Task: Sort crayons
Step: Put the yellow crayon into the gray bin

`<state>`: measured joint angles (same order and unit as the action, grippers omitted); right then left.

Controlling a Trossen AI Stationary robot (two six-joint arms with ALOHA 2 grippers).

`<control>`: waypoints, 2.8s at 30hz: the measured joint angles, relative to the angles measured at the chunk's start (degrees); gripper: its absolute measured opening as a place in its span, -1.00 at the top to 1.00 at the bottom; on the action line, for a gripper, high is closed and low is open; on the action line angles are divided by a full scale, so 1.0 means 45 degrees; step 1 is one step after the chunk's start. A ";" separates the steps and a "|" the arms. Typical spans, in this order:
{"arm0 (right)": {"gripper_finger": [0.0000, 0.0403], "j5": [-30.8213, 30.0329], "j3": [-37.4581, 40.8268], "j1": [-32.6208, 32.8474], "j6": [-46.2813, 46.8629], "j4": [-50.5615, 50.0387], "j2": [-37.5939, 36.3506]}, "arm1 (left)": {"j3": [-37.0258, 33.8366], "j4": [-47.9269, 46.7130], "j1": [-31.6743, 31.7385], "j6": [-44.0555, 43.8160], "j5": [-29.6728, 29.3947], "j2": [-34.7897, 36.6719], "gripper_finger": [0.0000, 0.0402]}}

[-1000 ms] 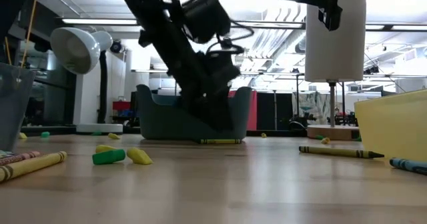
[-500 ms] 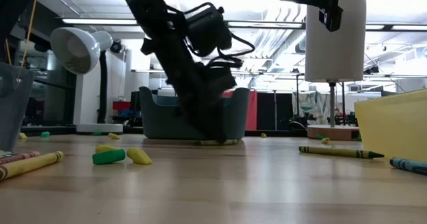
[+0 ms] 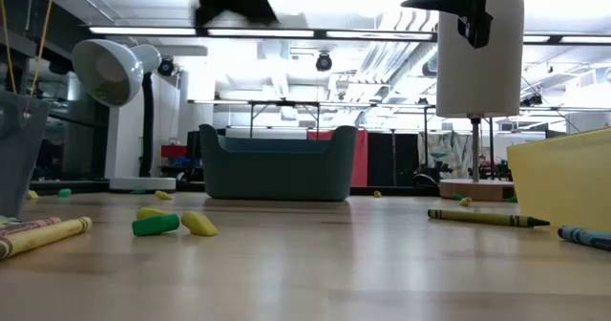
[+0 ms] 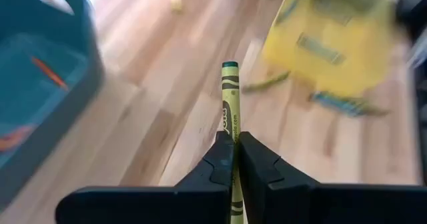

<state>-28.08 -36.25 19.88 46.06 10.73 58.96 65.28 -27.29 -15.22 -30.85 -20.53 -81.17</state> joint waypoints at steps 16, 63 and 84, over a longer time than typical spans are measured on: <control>0.09 -0.0044 0.0000 0.0000 -0.0001 -0.0135 0.0005 | -0.0010 -0.9690 -0.9294 -0.8885 -0.0364 0.2249 1.00; 0.09 0.6416 -0.9908 -0.1370 0.1651 -1.5378 1.0703 | 0.0005 -0.8753 -0.7607 -0.8787 -0.0301 0.3177 0.07; 0.84 0.7267 -1.0134 -0.2196 -0.0774 -1.5418 1.3361 | 0.0005 -0.8742 -0.7612 -0.8332 -0.0677 0.3598 0.08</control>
<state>4.62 -81.85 9.99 42.58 -58.65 119.08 65.30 -66.62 -49.47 -68.34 -23.57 -64.97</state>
